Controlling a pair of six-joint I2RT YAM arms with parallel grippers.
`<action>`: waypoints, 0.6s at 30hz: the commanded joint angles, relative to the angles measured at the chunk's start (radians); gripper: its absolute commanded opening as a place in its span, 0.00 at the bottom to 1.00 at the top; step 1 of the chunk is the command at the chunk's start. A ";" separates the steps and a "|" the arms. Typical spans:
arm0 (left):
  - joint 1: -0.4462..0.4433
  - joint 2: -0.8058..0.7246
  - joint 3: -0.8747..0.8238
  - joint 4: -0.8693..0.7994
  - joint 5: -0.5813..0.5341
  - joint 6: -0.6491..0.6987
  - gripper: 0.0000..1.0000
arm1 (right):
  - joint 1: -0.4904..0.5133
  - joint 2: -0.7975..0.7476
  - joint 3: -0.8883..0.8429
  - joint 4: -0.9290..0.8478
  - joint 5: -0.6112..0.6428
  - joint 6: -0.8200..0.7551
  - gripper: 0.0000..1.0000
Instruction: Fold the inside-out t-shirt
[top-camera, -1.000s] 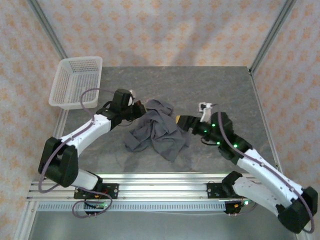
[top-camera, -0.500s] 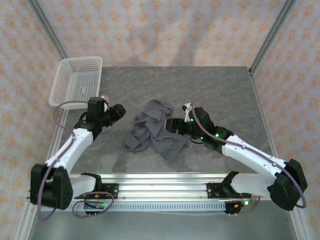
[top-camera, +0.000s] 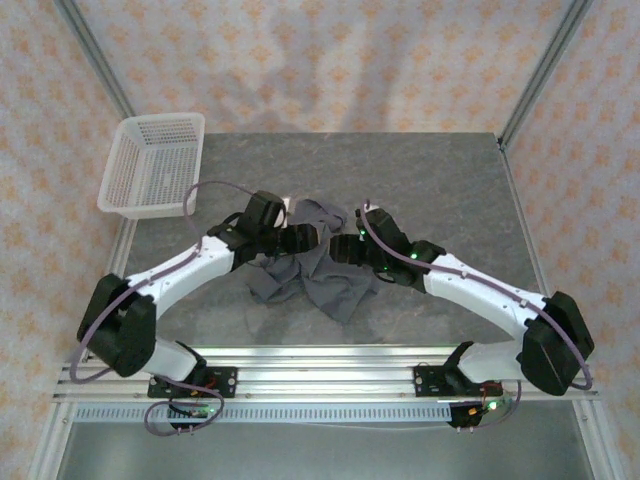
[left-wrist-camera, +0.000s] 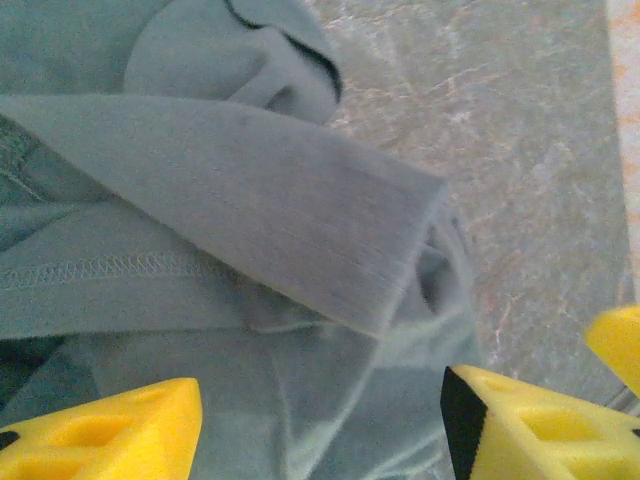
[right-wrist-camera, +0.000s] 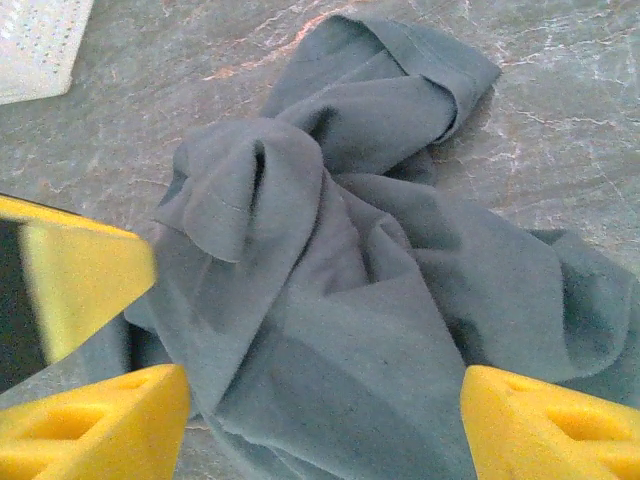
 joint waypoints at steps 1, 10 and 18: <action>-0.003 0.037 0.050 0.077 0.032 -0.049 0.67 | 0.003 -0.053 0.005 -0.037 0.058 -0.007 0.72; -0.003 0.105 0.101 0.109 0.008 -0.083 0.29 | 0.004 -0.051 0.007 -0.065 0.066 -0.015 0.72; -0.002 0.169 0.098 0.185 0.067 -0.127 0.40 | 0.004 -0.052 0.011 -0.074 0.067 -0.018 0.73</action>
